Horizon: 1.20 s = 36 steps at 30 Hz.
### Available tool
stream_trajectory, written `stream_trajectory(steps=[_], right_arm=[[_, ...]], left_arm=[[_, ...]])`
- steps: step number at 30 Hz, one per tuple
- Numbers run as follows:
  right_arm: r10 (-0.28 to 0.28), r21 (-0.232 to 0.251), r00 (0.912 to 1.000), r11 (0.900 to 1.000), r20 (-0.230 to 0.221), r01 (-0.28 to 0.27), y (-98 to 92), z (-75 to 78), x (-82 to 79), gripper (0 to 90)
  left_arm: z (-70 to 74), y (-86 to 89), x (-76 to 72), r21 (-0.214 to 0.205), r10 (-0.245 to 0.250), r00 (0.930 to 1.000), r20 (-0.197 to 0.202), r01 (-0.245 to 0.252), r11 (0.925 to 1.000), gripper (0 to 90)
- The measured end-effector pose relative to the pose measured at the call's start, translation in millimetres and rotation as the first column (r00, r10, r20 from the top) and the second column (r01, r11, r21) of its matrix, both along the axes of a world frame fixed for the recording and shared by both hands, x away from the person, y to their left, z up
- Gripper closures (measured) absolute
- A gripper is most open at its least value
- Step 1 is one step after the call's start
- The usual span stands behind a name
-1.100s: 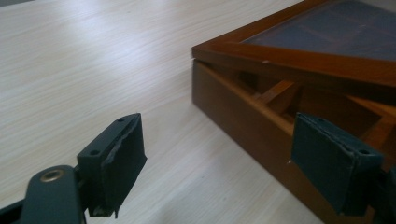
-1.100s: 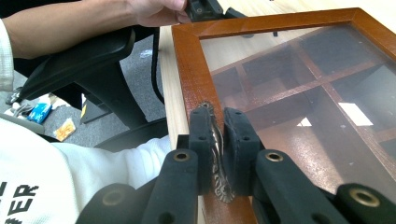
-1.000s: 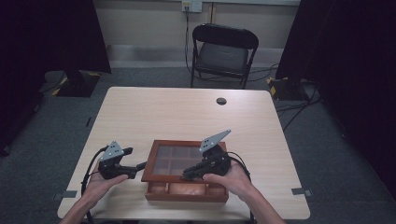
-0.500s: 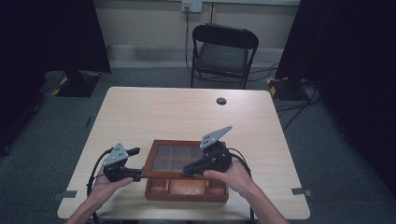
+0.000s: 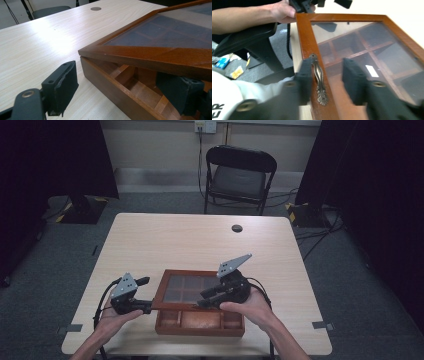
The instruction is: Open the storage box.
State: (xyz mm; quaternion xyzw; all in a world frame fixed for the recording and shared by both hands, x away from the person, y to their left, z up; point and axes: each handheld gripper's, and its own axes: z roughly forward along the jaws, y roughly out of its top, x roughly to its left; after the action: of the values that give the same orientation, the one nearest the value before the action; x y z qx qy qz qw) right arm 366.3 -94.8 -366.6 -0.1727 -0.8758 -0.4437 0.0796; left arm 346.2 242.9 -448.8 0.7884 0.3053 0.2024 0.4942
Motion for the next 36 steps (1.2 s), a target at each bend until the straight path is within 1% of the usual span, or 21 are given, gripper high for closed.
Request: stream_trajectory(steps=[1, 2, 3, 4, 5, 7, 11, 12, 13, 16, 19, 21, 23, 24, 27, 28, 29, 30, 31, 33, 36], right_arm=[[-0.007, 0.010, 1.0000, 0.9999, 0.001, 0.007, -2.0, 0.5, -0.4, 55.1], [-0.020, 0.015, 0.9998, 0.9997, -0.001, 0.020, -4.9, 1.5, -1.2, 51.3], [-0.039, 0.016, 0.9992, 0.9991, 0.012, 0.039, -10.0, 2.5, -2.6, 48.0], [-0.039, 0.016, 0.9992, 0.9991, 0.012, 0.039, -10.0, 2.5, -2.6, 48.0], [-0.062, 0.029, 0.9979, 0.9977, 0.021, 0.061, -17.6, 3.0, -4.4, 43.2], [-0.075, 0.033, 0.9968, 0.9967, 0.027, 0.075, -20.7, 3.0, -5.5, 41.6], [-0.115, 0.074, 0.9927, 0.9909, 0.036, 0.113, -40.6, -1.9, -13.5, 37.8], [-0.124, 0.071, 0.9919, 0.9901, 0.029, 0.121, -44.9, -4.0, -15.1, 36.4], [-0.148, 0.084, 0.9884, 0.9858, 0.030, 0.145, -53.1, -8.3, -19.4, 34.0], [-0.164, 0.089, 0.9860, 0.9830, 0.033, 0.160, -59.8, -12.3, -23.3, 32.0], [-0.197, 0.090, 0.9787, 0.9773, 0.057, 0.192, -71.7, -17.0, -30.2, 28.8], [-0.204, 0.094, 0.9769, 0.9758, 0.064, 0.197, -73.8, -17.7, -31.5, 28.3], [-0.215, 0.119, 0.9720, 0.9720, 0.096, 0.203, -81.3, -21.1, -35.9, 28.9], [-0.215, 0.119, 0.9720, 0.9720, 0.096, 0.203, -81.3, -21.1, -35.9, 28.9], [-0.231, 0.142, 0.9623, 0.9670, 0.143, 0.211, -85.5, -26.1, -39.2, 28.3], [-0.231, 0.142, 0.9623, 0.9670, 0.143, 0.211, -85.5, -26.1, -39.2, 28.3], [-0.250, 0.145, 0.9554, 0.9628, 0.157, 0.228, -87.3, -27.8, -38.4, 28.3], [-0.250, 0.145, 0.9554, 0.9628, 0.157, 0.228, -87.3, -27.8, -38.4, 28.3], [-0.264, 0.147, 0.9508, 0.9593, 0.163, 0.241, -89.7, -28.7, -35.7, 25.0], [-0.265, 0.152, 0.9525, 0.9582, 0.150, 0.243, -91.0, -29.9, -33.0, 22.5], [-0.265, 0.154, 0.9510, 0.9583, 0.160, 0.241, -91.0, -30.4, -33.3, 22.4]], left_arm=[[0.4, 0.2, 0.1, 0.008, -0.002, 1.0000, 0.003, 0.002, 1.0000, 17.4], [0.4, 0.1, 0.1, 0.005, -0.003, 1.0000, 0.004, 0.003, 1.0000, 17.7], [0.6, 0.1, -0.1, 0.005, -0.004, 1.0000, 0.005, 0.004, 1.0000, 18.2], [0.6, 0.1, -0.1, 0.005, -0.004, 1.0000, 0.005, 0.004, 1.0000, 18.6], [0.9, -0.3, -0.5, -0.005, -0.003, 1.0000, 0.004, 0.003, 1.0000, 19.0], [1.5, -0.4, -0.7, -0.004, -0.001, 1.0000, 0.004, 0.001, 1.0000, 19.1], [2.8, -0.3, -0.7, -0.014, -0.001, 1.0000, 0.005, 0.001, 0.9999, 19.8], [3.6, -0.1, -0.7, -0.015, 0.003, 1.0000, 0.006, -0.003, 0.9999, 19.8], [4.2, -0.3, -1.0, -0.029, -0.003, 1.0000, 0.000, 0.003, 0.9996, 20.0], [4.9, -0.8, -0.5, -0.031, -0.002, 1.0000, 0.007, 0.002, 0.9995, 20.2], [6.4, -0.9, -0.9, -0.030, -0.004, 1.0000, 0.008, 0.004, 0.9995, 20.8], [6.5, -0.7, -0.6, -0.031, -0.006, 1.0000, 0.006, 0.006, 0.9995, 20.9], [6.3, -0.8, -0.1, -0.035, -0.005, 1.0000, 0.001, 0.005, 0.9994, 20.0], [6.1, -1.4, -0.1, -0.034, -0.002, 1.0000, -0.001, 0.002, 0.9994, 20.0], [6.1, -3.5, -0.4, -0.020, -0.011, 0.9999, 0.005, 0.011, 0.9998, 20.3], [6.1, -3.5, -0.4, -0.020, -0.011, 0.9999, 0.005, 0.011, 0.9998, 20.3], [6.1, -3.4, -0.2, -0.024, -0.014, 0.9999, 0.003, 0.014, 0.9996, 20.5], [6.1, -3.4, -0.2, -0.024, -0.014, 0.9999, 0.003, 0.014, 0.9996, 20.5], [6.8, -3.4, 0.2, -0.027, -0.011, 0.9999, 0.002, 0.011, 0.9996, 20.5], [7.2, -3.6, 0.4, -0.031, -0.010, 0.9999, 0.002, 0.010, 0.9995, 20.5], [7.3, -3.5, 0.9, -0.037, -0.010, 0.9999, -0.006, 0.010, 0.9993, 20.4]])
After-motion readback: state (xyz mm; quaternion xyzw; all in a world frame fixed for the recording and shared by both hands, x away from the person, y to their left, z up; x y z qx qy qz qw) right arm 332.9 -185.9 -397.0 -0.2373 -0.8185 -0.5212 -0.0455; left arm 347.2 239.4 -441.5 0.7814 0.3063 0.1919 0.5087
